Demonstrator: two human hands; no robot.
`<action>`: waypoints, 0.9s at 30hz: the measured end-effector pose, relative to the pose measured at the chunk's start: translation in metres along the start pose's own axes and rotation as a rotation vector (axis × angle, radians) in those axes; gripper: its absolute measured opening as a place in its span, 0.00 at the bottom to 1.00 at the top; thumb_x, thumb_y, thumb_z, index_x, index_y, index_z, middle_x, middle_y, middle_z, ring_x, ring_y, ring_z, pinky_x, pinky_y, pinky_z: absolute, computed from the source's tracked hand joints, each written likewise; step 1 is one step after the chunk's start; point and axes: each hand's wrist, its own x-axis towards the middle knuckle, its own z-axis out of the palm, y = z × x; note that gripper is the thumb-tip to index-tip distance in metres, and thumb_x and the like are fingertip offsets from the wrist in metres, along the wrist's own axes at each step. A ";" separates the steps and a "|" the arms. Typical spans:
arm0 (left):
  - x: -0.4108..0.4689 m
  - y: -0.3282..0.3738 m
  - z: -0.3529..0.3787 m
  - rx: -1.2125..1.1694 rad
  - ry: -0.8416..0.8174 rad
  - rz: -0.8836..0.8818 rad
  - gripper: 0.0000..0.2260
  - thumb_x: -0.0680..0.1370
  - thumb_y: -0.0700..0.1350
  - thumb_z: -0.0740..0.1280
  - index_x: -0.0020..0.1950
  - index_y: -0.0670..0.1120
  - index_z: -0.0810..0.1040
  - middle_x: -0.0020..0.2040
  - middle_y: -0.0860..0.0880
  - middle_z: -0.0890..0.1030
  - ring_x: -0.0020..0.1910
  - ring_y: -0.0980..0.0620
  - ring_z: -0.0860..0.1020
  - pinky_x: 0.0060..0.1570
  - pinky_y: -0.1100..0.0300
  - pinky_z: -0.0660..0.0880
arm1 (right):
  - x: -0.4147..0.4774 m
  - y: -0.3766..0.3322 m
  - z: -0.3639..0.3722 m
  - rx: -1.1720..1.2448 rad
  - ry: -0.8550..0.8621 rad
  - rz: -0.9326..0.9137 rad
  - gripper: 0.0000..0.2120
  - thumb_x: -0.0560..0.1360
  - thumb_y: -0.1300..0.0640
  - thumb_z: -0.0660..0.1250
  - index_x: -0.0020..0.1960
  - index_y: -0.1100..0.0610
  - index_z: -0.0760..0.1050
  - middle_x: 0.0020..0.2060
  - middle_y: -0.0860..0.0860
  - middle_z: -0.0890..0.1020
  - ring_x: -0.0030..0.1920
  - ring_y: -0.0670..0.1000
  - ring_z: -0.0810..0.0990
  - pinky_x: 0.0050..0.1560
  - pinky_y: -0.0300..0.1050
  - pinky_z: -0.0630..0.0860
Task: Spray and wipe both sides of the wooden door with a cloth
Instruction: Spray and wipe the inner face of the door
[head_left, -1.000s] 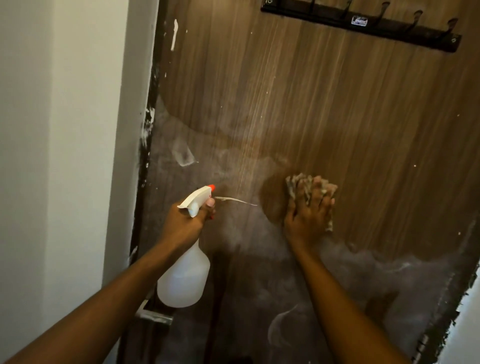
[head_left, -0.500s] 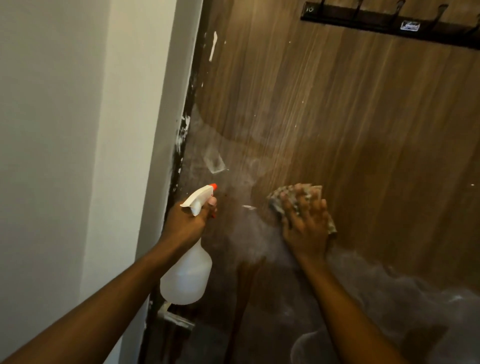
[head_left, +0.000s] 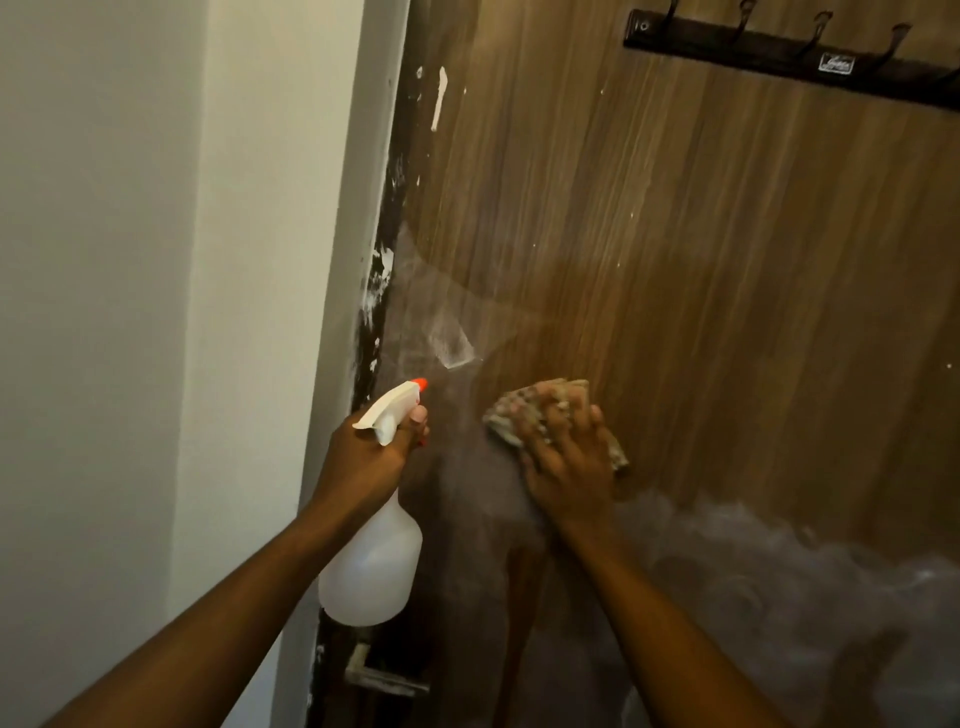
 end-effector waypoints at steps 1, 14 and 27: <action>0.004 -0.001 -0.006 -0.024 -0.004 -0.030 0.21 0.79 0.49 0.62 0.68 0.39 0.69 0.66 0.40 0.75 0.61 0.40 0.75 0.62 0.50 0.72 | 0.008 0.003 -0.002 -0.014 0.034 0.107 0.26 0.77 0.51 0.67 0.75 0.48 0.68 0.75 0.56 0.67 0.76 0.63 0.61 0.74 0.66 0.58; 0.023 -0.009 -0.064 0.018 -0.040 -0.018 0.18 0.79 0.46 0.63 0.67 0.40 0.70 0.63 0.39 0.76 0.58 0.38 0.77 0.62 0.43 0.73 | 0.048 -0.081 0.029 -0.011 -0.037 -0.122 0.24 0.80 0.50 0.63 0.76 0.47 0.66 0.77 0.54 0.64 0.77 0.63 0.58 0.75 0.65 0.57; 0.037 -0.020 -0.088 0.042 -0.032 0.030 0.15 0.78 0.47 0.64 0.63 0.42 0.74 0.57 0.40 0.80 0.53 0.41 0.79 0.56 0.42 0.77 | 0.153 -0.134 0.049 -0.019 0.002 -0.048 0.26 0.81 0.49 0.61 0.78 0.49 0.62 0.78 0.55 0.60 0.79 0.61 0.51 0.78 0.62 0.47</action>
